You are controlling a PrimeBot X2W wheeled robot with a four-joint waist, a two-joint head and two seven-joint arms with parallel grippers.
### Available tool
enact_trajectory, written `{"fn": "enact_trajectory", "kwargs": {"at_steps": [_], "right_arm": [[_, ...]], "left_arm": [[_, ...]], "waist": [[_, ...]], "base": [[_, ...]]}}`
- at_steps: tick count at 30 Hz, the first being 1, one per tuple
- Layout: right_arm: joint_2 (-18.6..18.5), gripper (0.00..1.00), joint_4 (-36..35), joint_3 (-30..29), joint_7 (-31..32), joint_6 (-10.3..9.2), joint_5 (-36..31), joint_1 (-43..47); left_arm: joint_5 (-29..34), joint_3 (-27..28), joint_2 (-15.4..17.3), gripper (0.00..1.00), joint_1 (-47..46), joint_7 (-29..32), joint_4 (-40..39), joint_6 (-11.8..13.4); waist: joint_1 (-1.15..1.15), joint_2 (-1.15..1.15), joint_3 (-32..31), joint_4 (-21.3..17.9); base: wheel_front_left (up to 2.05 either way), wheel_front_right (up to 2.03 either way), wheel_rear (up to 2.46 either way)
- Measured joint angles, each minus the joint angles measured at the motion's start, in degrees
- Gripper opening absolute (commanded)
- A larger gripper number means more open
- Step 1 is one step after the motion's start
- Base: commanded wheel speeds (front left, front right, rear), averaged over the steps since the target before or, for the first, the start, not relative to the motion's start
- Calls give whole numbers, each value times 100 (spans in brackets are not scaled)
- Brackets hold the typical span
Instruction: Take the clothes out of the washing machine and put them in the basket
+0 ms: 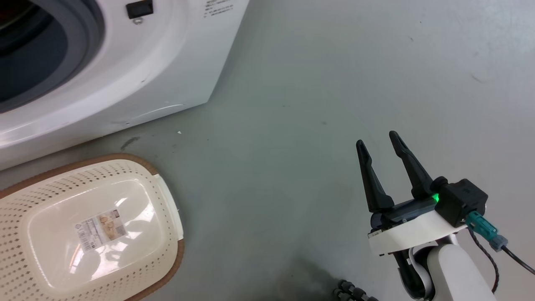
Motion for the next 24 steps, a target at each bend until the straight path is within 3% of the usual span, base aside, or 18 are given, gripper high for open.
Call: {"fn": "enact_trajectory", "kwargs": {"at_steps": [10, 17, 24], "right_arm": [[-1, 100, -115, 289, -1, 0, 256, 1], [-2, 100, -144, 477, -2, 0, 445, 2], [-1, 100, -159, 563, -2, 0, 560, -25]], "left_arm": [[-591, -704, 902, 100, -570, 883, 310, -8], [-922, -1141, 1501, 100, -859, 1602, 52, -8], [-1250, -1459, 1742, 100, -907, 2558, -202, -8]], "waist": [[0, 0, 323, -411], [0, 0, 665, -594], [0, 0, 892, -659]], "base": [[0, 0, 0], [0, 0, 0], [0, 0, 0]]}}
